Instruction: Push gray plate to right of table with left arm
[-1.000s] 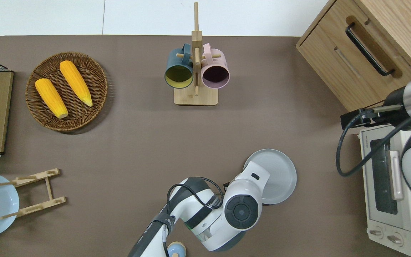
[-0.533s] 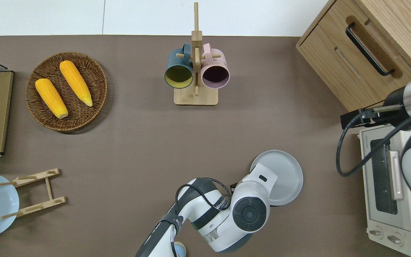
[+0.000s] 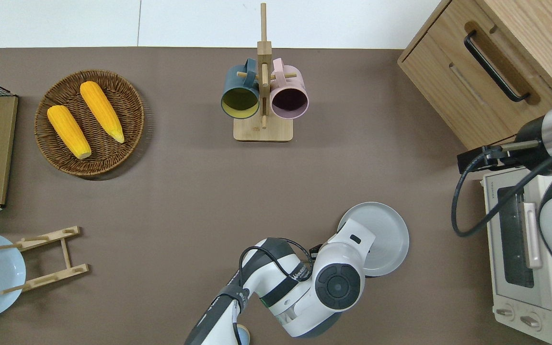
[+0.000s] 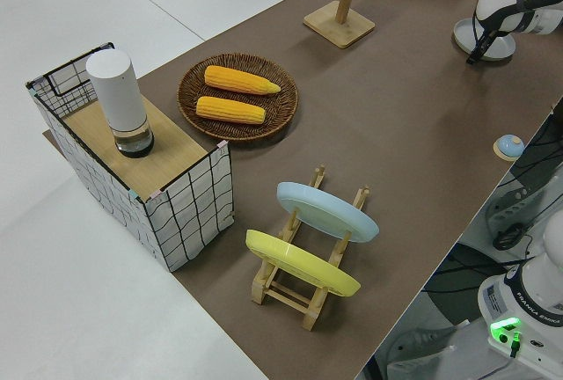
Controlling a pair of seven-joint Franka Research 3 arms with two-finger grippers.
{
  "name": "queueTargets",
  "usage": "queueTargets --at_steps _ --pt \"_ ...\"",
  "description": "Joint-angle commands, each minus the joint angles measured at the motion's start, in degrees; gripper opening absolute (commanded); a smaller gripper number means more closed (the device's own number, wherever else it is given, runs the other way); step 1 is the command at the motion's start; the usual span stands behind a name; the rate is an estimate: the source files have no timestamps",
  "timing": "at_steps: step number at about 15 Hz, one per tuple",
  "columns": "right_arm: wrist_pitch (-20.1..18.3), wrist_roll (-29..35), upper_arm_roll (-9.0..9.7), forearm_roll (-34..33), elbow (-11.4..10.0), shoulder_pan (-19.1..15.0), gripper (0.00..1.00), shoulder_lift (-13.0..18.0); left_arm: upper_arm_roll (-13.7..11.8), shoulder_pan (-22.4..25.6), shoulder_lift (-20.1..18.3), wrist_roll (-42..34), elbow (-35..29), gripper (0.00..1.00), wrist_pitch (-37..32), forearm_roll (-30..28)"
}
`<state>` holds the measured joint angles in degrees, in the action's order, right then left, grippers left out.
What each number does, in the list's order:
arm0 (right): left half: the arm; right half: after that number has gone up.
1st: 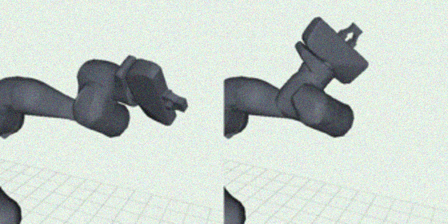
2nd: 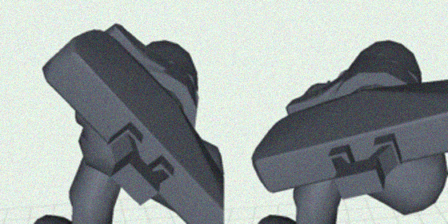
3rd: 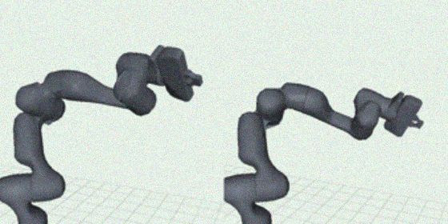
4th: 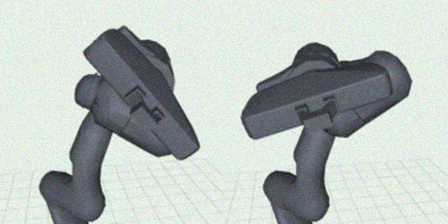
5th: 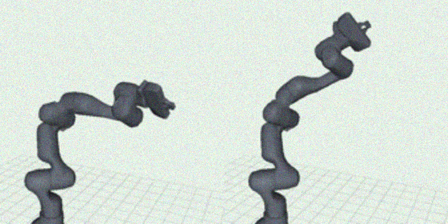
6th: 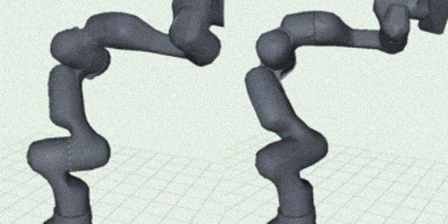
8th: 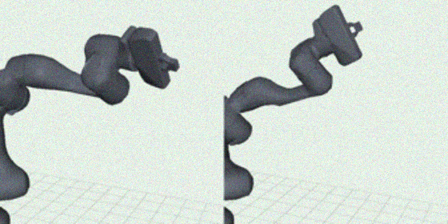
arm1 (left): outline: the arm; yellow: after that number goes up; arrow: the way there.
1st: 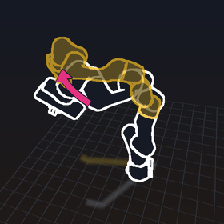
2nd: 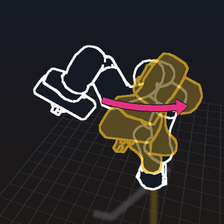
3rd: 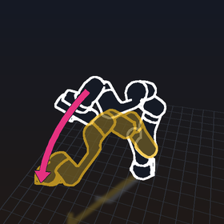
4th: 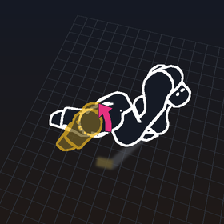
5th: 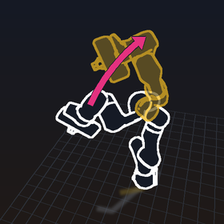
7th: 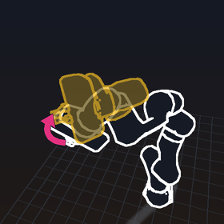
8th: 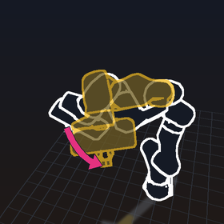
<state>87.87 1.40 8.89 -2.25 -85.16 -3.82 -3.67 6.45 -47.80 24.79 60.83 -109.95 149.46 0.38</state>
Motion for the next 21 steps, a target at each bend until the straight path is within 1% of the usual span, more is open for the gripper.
queueTargets --at_steps 1,4,6,10,12,14,17,19,21 --pt "-0.59 0.18 -0.01 0.4 0.08 -0.04 0.983 0.33 -0.82 -0.8 0.52 1.22 1.23 0.98 -0.66 0.94" --pt "-0.59 0.18 -0.01 0.4 0.08 -0.04 0.983 0.33 -1.09 -0.27 -0.09 0.78 1.23 0.99 -2.68 1.03" --pt "-0.59 0.18 -0.01 0.4 0.08 -0.04 0.983 0.33 -1.35 0.07 -1.49 0.69 1.14 0.99 -5.31 1.03" --pt "-0.59 0.18 -0.01 0.4 0.08 -0.04 0.983 0.33 -1.44 3.06 -5.27 -0.18 -0.43 0.99 -10.41 1.03" --pt "-0.59 0.18 -0.01 0.4 0.08 -0.04 0.983 0.33 -1.35 5.34 -8.25 -2.11 -2.71 0.99 -11.39 0.94" --pt "-0.59 0.18 -0.01 0.4 0.08 -0.04 0.983 0.33 -1.44 6.93 -11.24 -4.66 -5.18 0.99 -11.47 0.5" --pt "-0.59 0.18 -0.01 0.4 0.16 -0.04 0.983 0.33 -1.35 10.26 -14.06 -8.7 -6.85 0.99 -13.05 0.24" --pt "-0.59 0.18 -0.01 0.4 0.08 -0.04 0.983 0.33 -1.35 12.72 -15.82 -12.91 -6.94 0.99 -16.12 -1.86" --pt "-0.59 0.27 -0.01 0.4 0.16 -0.04 0.983 0.33 -1.35 16.49 -18.8 -20.1 -7.12 0.99 -20.5 -5.28"
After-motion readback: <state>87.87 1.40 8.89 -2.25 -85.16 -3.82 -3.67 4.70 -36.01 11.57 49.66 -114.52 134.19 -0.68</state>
